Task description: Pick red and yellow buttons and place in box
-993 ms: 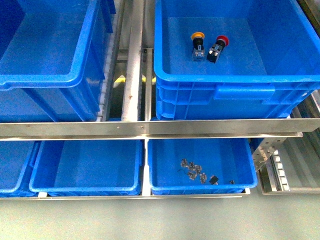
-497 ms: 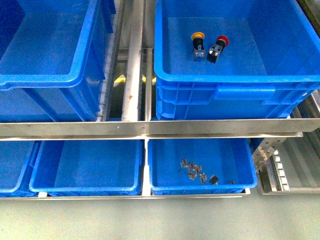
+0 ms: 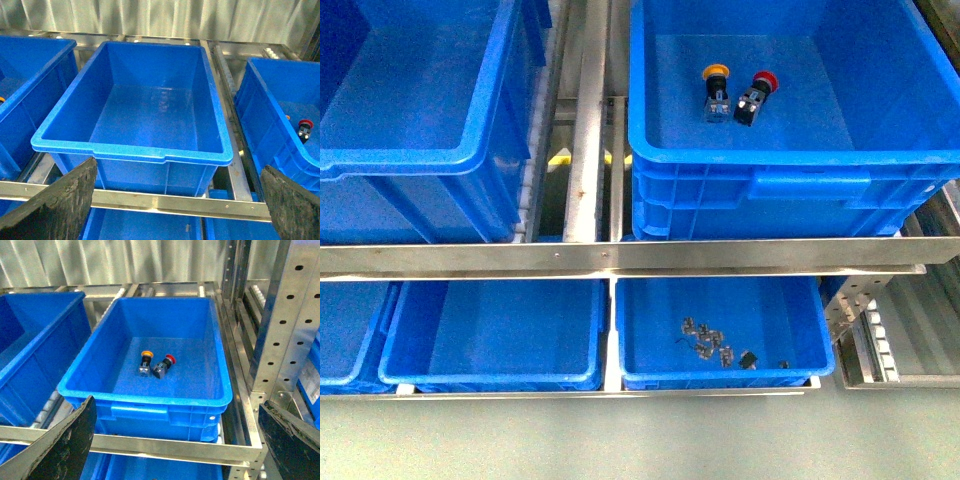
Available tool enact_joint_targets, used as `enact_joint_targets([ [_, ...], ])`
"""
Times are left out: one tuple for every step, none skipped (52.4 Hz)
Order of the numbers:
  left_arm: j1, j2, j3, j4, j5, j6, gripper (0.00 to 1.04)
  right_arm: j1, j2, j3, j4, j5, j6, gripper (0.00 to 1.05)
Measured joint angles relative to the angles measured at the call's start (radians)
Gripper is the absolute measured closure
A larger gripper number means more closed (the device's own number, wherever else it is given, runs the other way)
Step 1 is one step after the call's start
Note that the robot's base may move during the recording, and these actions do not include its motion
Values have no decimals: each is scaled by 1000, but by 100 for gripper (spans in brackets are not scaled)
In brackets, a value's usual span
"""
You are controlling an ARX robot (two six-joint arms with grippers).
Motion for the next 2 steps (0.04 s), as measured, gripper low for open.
enact_joint_targets([
  [0,0,0,0,0,0,8,0,0,0,0,0,0,7],
  [0,0,0,0,0,0,8,0,0,0,0,0,0,7],
])
